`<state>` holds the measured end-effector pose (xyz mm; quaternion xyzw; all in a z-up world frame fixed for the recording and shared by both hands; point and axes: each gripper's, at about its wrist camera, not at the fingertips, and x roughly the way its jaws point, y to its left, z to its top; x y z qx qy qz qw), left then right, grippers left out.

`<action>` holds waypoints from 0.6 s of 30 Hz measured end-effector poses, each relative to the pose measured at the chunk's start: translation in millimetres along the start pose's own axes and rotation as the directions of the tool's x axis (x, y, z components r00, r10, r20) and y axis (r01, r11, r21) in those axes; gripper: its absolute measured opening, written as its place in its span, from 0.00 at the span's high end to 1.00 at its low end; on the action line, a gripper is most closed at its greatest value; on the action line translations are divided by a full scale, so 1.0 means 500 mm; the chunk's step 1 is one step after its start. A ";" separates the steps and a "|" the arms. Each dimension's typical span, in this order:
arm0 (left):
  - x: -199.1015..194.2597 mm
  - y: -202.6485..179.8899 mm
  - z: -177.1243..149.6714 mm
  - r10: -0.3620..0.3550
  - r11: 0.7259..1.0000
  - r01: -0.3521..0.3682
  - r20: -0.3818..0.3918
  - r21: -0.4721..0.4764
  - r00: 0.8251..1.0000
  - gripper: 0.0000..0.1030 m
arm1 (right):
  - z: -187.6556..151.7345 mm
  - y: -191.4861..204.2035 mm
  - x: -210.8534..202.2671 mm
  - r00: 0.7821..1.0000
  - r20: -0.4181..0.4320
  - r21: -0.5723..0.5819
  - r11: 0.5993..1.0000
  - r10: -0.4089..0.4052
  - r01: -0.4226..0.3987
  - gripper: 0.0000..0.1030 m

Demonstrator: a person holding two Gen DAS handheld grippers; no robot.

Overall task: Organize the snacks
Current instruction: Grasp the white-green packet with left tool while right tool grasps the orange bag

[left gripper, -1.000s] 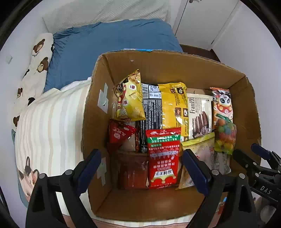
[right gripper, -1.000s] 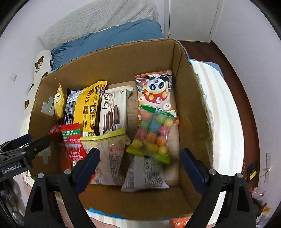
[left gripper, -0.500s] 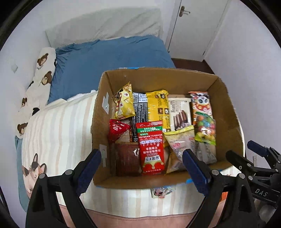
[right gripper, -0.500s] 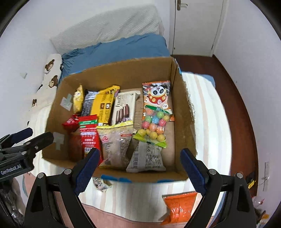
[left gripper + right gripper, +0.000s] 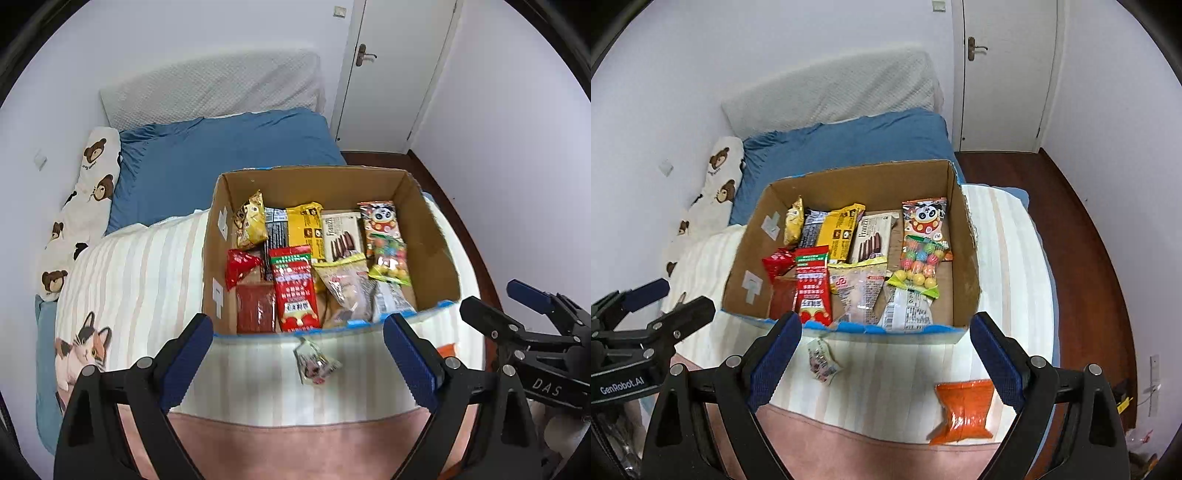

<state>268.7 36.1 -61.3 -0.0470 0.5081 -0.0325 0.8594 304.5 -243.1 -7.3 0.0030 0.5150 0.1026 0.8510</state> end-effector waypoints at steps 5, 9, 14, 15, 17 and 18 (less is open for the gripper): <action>-0.010 -0.005 -0.046 0.007 1.000 -0.007 0.011 -0.010 1.000 0.08 | -0.043 -0.027 -0.011 1.000 -0.020 0.040 0.999 0.019 -0.018 0.08; 0.049 -0.003 -0.095 0.005 1.000 -0.007 -0.077 -0.030 0.997 0.08 | -0.089 -0.086 0.035 0.995 -0.095 0.109 0.994 0.002 0.008 0.08; 0.167 -0.003 -0.149 -0.014 0.997 -0.002 -0.214 -0.071 0.977 0.08 | -0.160 -0.176 0.140 0.973 -0.229 0.191 0.979 -0.030 0.076 0.08; 0.197 -0.003 -0.155 -0.024 0.996 0.003 -0.247 -0.086 0.969 0.08 | -0.175 -0.192 0.165 0.966 -0.258 0.204 0.975 -0.034 0.088 0.08; 0.239 -0.003 -0.161 -0.061 0.993 0.029 -0.288 -0.115 0.956 0.08 | -0.202 -0.218 0.204 0.955 -0.296 0.232 0.967 -0.029 0.101 0.08; 0.267 -0.002 -0.163 -0.075 0.990 0.032 -0.312 -0.140 0.947 0.08 | -0.210 -0.226 0.217 0.951 -0.308 0.240 0.965 -0.031 0.109 0.08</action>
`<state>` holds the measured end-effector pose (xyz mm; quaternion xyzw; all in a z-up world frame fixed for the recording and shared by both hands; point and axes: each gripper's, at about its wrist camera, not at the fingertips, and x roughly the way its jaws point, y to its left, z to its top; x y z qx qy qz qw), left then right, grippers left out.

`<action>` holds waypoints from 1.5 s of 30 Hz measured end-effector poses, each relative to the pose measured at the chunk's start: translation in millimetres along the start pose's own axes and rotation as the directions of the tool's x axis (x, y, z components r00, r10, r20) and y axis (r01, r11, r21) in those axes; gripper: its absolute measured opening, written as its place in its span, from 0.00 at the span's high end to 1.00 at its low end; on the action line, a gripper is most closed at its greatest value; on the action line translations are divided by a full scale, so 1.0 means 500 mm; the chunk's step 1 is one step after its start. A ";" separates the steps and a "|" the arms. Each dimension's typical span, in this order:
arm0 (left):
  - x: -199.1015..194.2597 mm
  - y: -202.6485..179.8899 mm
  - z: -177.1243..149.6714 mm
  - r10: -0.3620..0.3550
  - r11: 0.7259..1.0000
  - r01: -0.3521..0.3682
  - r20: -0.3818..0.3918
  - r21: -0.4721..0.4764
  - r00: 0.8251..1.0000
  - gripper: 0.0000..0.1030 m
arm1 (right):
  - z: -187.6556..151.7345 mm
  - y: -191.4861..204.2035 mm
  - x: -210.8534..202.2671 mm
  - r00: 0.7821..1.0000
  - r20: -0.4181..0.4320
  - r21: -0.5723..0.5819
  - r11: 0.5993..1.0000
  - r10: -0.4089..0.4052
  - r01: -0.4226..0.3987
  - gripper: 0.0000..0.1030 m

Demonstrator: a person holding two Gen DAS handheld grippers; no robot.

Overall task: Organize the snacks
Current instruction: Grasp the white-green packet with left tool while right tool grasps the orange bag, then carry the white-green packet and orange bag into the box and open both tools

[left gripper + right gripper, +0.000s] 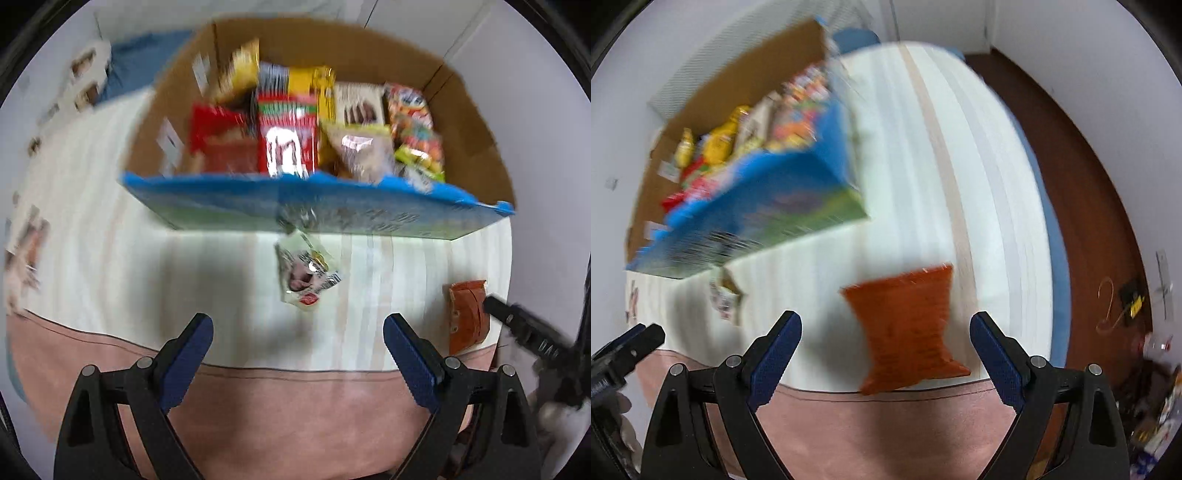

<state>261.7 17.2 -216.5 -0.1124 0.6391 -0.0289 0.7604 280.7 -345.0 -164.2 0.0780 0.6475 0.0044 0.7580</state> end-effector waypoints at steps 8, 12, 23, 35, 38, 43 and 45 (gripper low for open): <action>0.148 -0.019 0.059 -0.017 1.000 0.015 -0.103 -0.027 0.995 0.15 | -0.005 -0.048 0.083 0.997 -0.063 0.074 0.997 0.033 -0.028 0.08; 0.184 -0.028 0.059 0.019 1.000 -0.018 -0.134 0.005 0.991 0.43 | -0.011 -0.045 0.113 0.993 -0.107 0.077 0.996 0.054 -0.046 0.12; 0.152 -0.014 -0.113 0.093 0.991 -0.078 -0.147 0.109 0.985 0.43 | -0.121 0.016 0.102 0.990 -0.129 -0.017 0.998 0.055 -0.058 0.49; 0.025 -0.011 -0.178 -0.014 0.997 0.020 -0.083 0.071 0.996 0.43 | -0.175 0.098 0.019 0.973 -0.104 -0.028 0.977 0.206 -0.210 0.51; -0.059 -0.035 -0.141 -0.089 0.993 0.090 -0.013 0.076 0.996 0.43 | -0.128 0.130 -0.061 0.963 -0.044 -0.054 0.962 0.265 -0.267 0.51; -0.197 -0.037 -0.014 -0.157 0.983 0.144 0.123 0.115 0.980 0.43 | -0.017 0.168 -0.186 0.941 0.079 -0.108 0.941 0.329 -0.320 0.51; -0.227 -0.031 0.052 -0.162 0.982 0.144 0.155 0.123 0.975 0.43 | 0.042 0.181 -0.222 0.938 0.133 -0.132 0.944 0.321 -0.304 0.51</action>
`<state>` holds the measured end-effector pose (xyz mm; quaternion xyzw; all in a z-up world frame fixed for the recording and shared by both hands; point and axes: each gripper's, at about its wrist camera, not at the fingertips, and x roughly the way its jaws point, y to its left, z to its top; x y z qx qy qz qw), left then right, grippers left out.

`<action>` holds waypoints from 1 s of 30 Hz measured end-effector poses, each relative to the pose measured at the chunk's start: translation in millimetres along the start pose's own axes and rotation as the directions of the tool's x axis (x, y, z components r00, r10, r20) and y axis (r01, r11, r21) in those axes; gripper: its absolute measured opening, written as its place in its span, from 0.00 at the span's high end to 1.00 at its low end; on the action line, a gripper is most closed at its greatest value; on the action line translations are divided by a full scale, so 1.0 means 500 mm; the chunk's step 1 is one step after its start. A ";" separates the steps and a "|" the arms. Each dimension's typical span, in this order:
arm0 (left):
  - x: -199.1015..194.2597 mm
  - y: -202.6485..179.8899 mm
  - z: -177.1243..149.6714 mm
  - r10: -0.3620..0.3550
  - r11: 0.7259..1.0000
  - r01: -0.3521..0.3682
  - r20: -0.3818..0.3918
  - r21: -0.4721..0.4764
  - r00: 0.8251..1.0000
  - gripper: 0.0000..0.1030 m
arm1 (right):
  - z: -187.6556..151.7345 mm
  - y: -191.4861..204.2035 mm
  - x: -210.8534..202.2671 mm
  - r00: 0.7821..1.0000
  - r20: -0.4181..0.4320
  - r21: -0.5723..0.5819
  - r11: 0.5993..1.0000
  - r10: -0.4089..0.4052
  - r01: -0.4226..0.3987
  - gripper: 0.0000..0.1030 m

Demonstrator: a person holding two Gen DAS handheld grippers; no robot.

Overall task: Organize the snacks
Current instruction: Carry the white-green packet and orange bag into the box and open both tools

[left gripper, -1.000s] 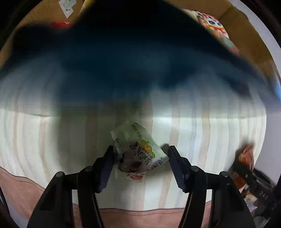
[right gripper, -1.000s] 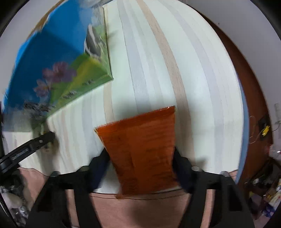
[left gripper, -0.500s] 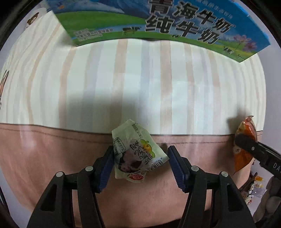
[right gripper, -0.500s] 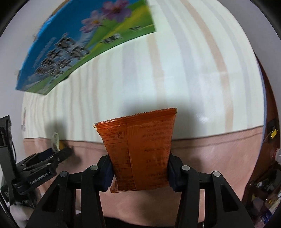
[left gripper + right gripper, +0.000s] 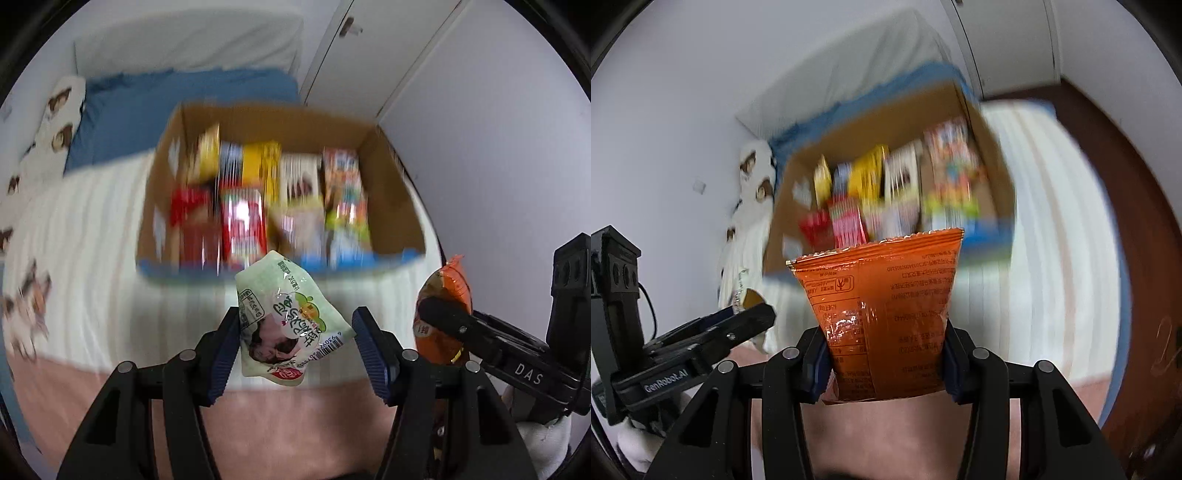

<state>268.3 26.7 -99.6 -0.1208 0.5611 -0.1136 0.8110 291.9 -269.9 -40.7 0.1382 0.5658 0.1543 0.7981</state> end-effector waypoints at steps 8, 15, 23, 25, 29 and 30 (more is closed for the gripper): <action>0.119 0.075 0.206 0.079 0.996 -0.083 -0.109 -0.024 0.991 0.43 | 0.191 0.002 0.091 0.993 0.004 -0.039 0.992 -0.119 0.119 0.51; 0.238 0.122 0.245 0.149 0.986 -0.162 -0.214 -0.043 0.965 0.41 | 0.238 -0.005 0.223 0.988 -0.047 -0.034 0.989 -0.148 0.146 0.51; 0.281 0.144 0.249 0.167 0.981 -0.187 -0.253 -0.057 0.953 0.07 | 0.258 -0.020 0.291 0.967 -0.123 -0.072 0.974 -0.223 0.215 0.08; 0.277 0.142 0.248 0.174 0.980 -0.192 -0.246 -0.049 0.954 0.07 | 0.257 -0.023 0.291 0.961 -0.131 -0.088 0.968 -0.243 0.233 0.08; 0.262 0.136 0.243 0.178 0.980 -0.194 -0.231 -0.051 0.957 0.07 | 0.245 -0.024 0.285 0.952 -0.130 -0.112 0.958 -0.278 0.264 0.07; 0.260 0.134 0.242 0.181 0.979 -0.197 -0.222 -0.053 0.958 0.07 | 0.243 -0.024 0.282 0.950 -0.128 -0.117 0.955 -0.285 0.271 0.07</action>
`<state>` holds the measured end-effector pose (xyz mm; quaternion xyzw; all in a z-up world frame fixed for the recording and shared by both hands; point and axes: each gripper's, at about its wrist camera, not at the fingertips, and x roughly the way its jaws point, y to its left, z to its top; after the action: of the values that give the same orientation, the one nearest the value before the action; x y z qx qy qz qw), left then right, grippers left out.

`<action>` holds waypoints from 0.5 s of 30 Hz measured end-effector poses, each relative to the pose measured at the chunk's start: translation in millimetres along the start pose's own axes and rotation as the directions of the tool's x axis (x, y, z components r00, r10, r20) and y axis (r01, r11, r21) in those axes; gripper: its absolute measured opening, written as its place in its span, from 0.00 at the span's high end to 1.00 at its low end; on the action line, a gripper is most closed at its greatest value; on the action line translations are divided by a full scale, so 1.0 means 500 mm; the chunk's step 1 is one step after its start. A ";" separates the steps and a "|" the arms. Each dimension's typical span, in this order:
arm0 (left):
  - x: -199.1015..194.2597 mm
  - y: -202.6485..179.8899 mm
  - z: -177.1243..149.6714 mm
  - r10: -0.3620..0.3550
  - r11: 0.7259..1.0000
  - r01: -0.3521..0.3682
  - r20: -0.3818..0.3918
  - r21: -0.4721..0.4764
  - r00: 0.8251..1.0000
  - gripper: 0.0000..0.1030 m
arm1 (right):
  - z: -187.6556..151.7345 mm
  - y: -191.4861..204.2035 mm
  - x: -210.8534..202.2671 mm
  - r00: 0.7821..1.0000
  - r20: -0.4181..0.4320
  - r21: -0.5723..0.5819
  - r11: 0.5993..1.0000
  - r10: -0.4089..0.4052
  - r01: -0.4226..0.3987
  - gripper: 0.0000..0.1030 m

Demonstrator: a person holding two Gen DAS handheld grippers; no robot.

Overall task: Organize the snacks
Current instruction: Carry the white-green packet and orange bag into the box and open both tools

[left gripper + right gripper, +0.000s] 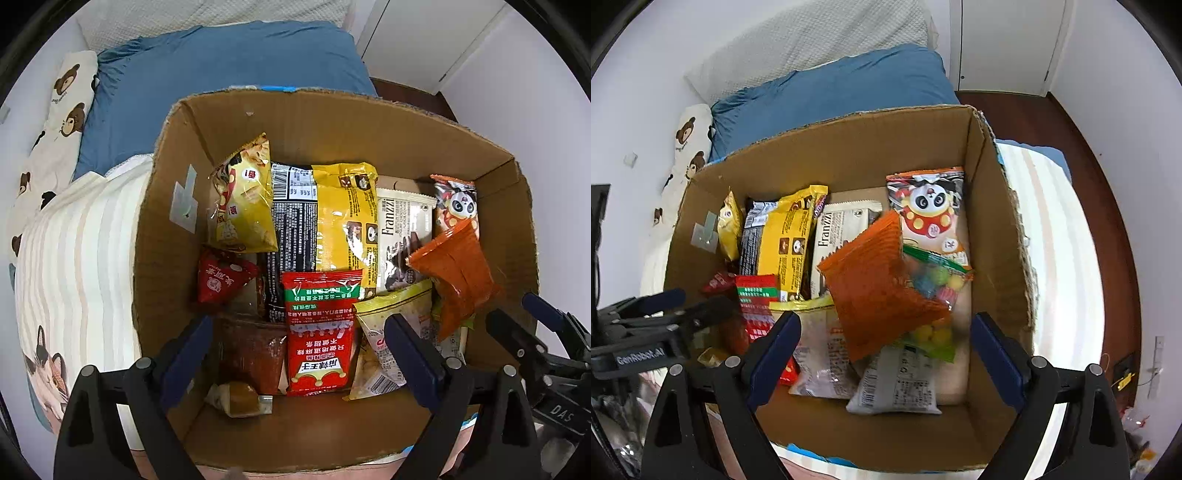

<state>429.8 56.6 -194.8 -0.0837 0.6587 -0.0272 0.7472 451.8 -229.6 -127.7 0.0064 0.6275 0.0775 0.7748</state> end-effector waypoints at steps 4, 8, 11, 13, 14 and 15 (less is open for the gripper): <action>-0.020 -0.007 -0.019 0.023 1.000 -0.023 0.036 0.009 0.999 0.07 | -0.015 -0.006 -0.016 1.000 0.013 0.002 1.000 -0.015 0.015 0.07; -0.045 -0.014 -0.040 0.028 1.000 -0.029 0.076 0.010 0.997 0.07 | -0.032 -0.012 -0.028 0.999 0.024 0.000 1.000 -0.024 0.024 0.07; -0.066 -0.018 -0.060 0.041 0.999 -0.043 0.115 0.014 0.993 0.07 | -0.044 -0.017 -0.036 0.999 0.033 -0.002 0.999 -0.035 0.035 0.07; -0.081 -0.021 -0.073 0.057 0.998 -0.061 0.141 0.022 0.988 0.07 | -0.050 -0.019 -0.041 0.999 0.038 -0.001 0.999 -0.035 0.035 0.07; -0.086 -0.023 -0.078 0.062 0.997 -0.066 0.151 0.024 0.987 0.07 | -0.053 -0.020 -0.044 0.999 0.041 0.001 0.999 -0.034 0.034 0.07; -0.091 -0.025 -0.083 0.065 0.997 -0.070 0.160 0.027 0.985 0.07 | -0.057 -0.020 -0.048 0.998 0.045 0.000 0.999 -0.034 0.034 0.07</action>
<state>383.9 47.7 -153.1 -0.0513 0.5991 -0.0059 0.7990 420.3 -245.0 -111.5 -0.0028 0.6099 0.0645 0.7899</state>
